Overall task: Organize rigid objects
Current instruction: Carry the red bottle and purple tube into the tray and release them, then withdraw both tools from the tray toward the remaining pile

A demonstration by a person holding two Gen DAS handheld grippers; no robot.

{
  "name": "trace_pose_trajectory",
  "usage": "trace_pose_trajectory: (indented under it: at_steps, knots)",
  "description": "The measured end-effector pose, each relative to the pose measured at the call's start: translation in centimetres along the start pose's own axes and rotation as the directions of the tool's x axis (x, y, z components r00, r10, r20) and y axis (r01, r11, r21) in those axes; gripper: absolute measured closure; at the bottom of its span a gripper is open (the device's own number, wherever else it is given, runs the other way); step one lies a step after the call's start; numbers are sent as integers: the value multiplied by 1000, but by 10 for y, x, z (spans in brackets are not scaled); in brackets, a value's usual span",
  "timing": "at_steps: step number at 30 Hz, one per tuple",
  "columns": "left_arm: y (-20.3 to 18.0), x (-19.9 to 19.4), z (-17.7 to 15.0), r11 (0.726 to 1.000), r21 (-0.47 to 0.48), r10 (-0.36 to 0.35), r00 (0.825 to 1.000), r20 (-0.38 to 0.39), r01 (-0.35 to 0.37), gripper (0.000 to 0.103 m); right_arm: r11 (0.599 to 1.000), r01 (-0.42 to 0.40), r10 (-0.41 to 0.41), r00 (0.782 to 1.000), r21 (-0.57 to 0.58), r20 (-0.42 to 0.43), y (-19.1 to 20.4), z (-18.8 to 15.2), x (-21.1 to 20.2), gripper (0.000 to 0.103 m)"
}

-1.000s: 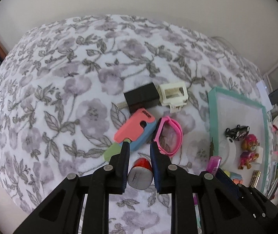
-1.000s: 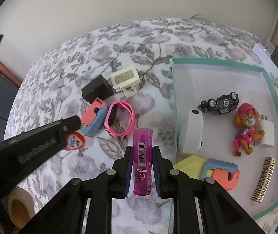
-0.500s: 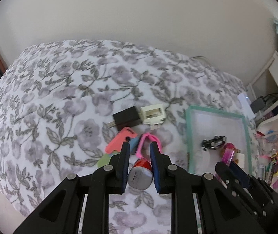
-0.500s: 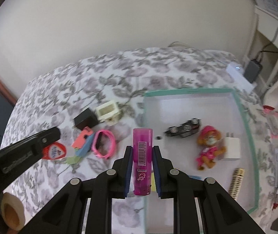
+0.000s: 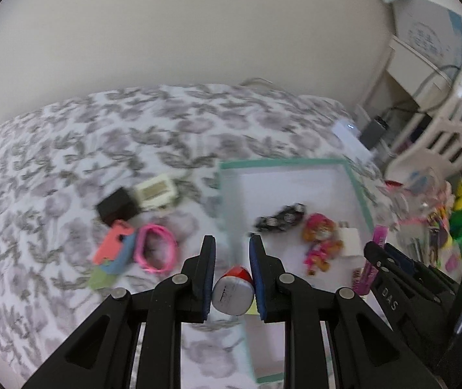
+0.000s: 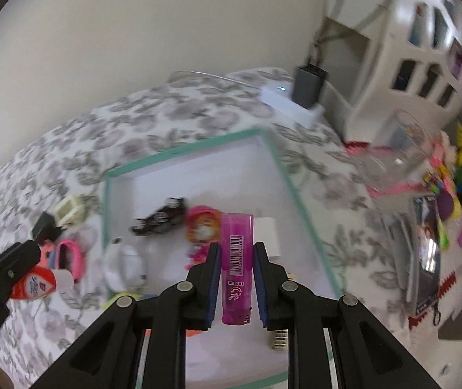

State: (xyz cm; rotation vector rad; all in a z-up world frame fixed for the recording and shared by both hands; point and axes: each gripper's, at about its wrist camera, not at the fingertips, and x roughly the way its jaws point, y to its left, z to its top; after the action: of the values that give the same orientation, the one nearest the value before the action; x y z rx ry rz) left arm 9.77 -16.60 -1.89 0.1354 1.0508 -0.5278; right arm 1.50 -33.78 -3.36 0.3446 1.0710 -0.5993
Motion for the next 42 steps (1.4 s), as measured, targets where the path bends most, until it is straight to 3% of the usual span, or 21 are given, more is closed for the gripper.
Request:
trace_pose_trajectory:
  at_steps: [9,16,33,35,39,42]
  knots:
    - [-32,19,-9,997,53,-57,998,11,57,81,1000,21,-20,998,19,-55,-13,-4,15,82]
    - [-39,32,-12,994,31,-107,994,10,106,82,1000,21,-20,989,3,-143,-9,-15,42,82]
    - [-39,47,-16,998,41,-42,998,-42,44,82,1000,22,-23,982,-7,-187,-6,-21,56,81]
    - [-38,47,-15,999,40,-33,998,-44,35,82,999,32,-33,983,-11,-183,-5,-20,55,79]
    - [-36,43,-13,999,39,-15,999,-37,17,82,999,43,-45,985,-16,-167,-4,-18,51,57]
    - [-32,37,-10,999,34,4,1000,-25,-3,82,999,37,-39,989,-16,-141,-3,-15,43,57]
